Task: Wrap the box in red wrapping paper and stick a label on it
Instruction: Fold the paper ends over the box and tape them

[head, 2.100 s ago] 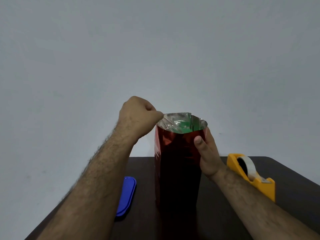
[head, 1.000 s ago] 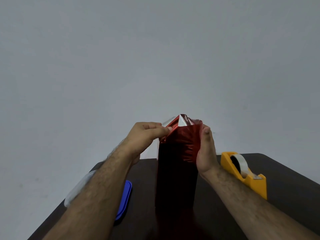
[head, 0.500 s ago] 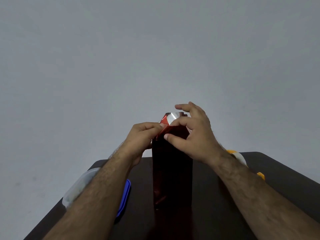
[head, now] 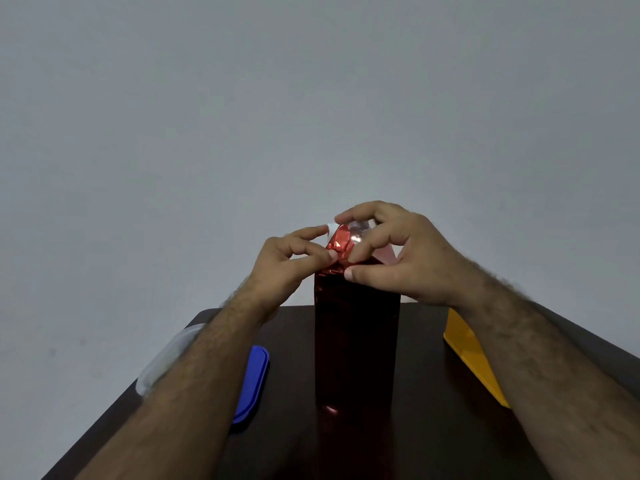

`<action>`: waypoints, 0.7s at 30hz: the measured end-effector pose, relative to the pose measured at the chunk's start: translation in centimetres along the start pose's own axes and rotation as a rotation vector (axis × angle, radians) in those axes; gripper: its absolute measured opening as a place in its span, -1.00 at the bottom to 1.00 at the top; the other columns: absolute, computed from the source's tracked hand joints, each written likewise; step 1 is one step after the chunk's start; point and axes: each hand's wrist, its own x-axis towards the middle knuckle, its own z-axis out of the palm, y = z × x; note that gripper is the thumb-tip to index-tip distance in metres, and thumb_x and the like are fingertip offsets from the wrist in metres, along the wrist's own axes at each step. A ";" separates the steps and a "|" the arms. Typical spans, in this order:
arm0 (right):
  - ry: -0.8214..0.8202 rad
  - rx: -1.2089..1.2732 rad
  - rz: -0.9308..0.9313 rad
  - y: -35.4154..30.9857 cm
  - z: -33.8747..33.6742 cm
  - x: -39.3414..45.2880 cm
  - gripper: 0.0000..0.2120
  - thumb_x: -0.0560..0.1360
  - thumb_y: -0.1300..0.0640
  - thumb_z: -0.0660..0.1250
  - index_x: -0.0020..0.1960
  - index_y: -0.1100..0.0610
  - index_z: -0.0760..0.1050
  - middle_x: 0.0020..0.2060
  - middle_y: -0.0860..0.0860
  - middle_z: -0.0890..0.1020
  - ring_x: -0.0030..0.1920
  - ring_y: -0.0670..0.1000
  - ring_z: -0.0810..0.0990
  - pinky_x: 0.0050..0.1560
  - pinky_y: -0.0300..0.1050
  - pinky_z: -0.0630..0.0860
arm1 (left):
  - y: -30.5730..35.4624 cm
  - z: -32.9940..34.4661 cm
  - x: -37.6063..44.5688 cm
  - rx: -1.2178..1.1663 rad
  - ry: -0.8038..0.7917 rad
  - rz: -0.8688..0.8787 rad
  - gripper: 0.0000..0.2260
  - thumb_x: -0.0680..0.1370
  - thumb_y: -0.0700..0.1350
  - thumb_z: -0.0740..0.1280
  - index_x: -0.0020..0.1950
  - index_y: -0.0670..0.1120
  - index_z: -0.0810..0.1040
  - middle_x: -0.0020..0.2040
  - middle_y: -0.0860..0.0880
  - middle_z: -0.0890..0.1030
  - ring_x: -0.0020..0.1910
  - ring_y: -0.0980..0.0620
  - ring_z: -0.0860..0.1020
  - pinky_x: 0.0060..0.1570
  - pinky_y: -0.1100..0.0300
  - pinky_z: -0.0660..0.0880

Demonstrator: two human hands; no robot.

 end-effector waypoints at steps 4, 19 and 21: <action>-0.037 0.019 -0.004 -0.2 -0.8 -0.3 -0.91 0.33 -0.02 0.63 -0.26 -0.05 0.75 0.22 -0.25 0.65 0.40 -0.14 0.49 0.34 -0.08 0.44 | 0.5 -0.6 0.1 0.029 -0.065 -0.004 -0.75 0.36 0.07 0.63 -0.07 -0.04 0.83 0.35 0.05 0.67 0.47 0.19 0.49 0.54 -0.23 0.34; -0.032 -0.191 0.066 2.6 1.0 0.1 -0.82 0.58 -0.12 0.35 0.00 -0.18 0.74 0.13 -0.35 0.66 0.30 -0.20 0.57 0.43 0.27 0.36 | 0.8 -0.4 0.2 0.027 -0.062 -0.027 -0.84 0.57 -0.07 0.49 -0.03 -0.12 0.82 0.28 0.11 0.69 0.35 0.21 0.57 0.36 0.15 0.42; -0.048 -0.211 0.065 2.7 1.1 0.1 -0.81 0.56 -0.13 0.31 -0.01 -0.16 0.70 0.10 -0.33 0.68 0.30 -0.20 0.57 0.52 0.36 0.15 | 0.7 -0.2 0.3 0.045 -0.041 -0.021 -0.86 0.47 -0.07 0.53 -0.10 -0.14 0.81 0.23 0.09 0.71 0.30 0.13 0.62 0.43 -0.03 0.48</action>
